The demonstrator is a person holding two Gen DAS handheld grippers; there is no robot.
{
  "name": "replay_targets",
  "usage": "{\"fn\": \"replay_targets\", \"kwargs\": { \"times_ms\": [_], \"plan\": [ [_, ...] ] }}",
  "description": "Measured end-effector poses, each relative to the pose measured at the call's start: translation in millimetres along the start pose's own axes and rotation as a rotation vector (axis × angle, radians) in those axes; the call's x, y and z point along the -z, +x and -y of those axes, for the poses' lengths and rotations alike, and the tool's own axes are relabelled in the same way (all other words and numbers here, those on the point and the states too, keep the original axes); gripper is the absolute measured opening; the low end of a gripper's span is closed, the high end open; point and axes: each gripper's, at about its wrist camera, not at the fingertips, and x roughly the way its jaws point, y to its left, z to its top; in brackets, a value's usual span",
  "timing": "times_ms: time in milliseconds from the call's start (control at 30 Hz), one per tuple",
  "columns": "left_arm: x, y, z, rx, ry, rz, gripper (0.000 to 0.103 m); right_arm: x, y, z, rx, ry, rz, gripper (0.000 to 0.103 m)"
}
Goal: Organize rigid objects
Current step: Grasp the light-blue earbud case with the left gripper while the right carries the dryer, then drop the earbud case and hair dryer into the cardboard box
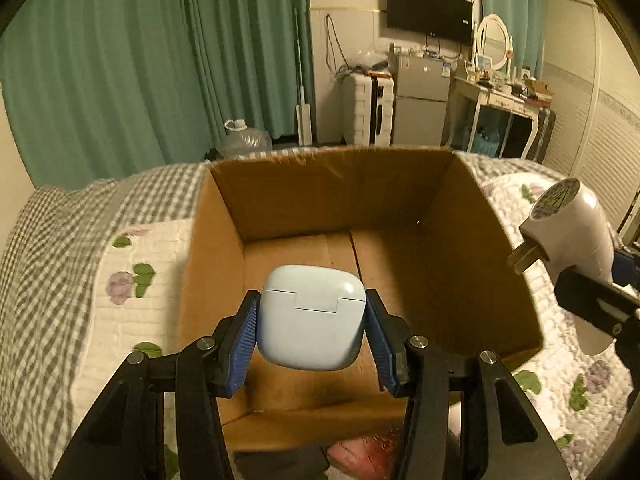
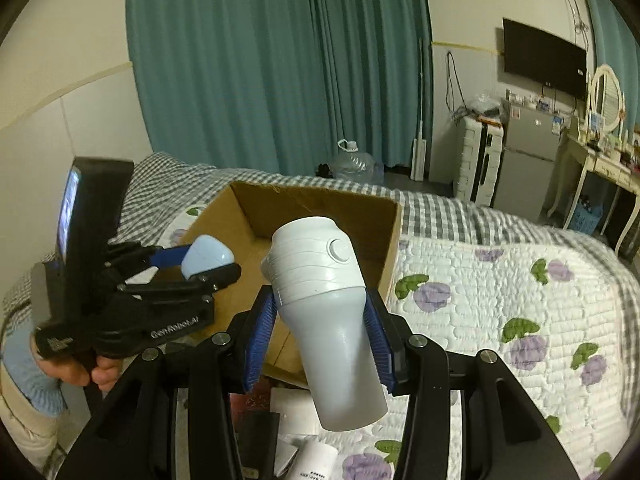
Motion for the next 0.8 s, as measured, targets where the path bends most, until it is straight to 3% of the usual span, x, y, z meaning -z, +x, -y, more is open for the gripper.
{"fn": "replay_targets", "kwargs": {
  "times_ms": [200,400,567,800],
  "plan": [
    [8.4,10.5,5.9,0.015,0.013,-0.005,0.054,2.7,12.5,0.9,0.013,-0.008,-0.019,0.044],
    [-1.5,-23.4,-5.6,0.004,-0.015,0.068,0.070,-9.1,11.2,-8.0,0.035,-0.023,0.005,0.044],
    [-4.2,-49.9,-22.8,-0.061,-0.032,0.118,0.070,-20.9,34.4,-15.9,0.045,-0.035,0.013,0.044],
    [4.5,-55.8,-41.5,-0.081,-0.075,0.120,0.070,-18.5,73.8,-21.5,0.090,-0.047,-0.017,0.046]
  ]
}}
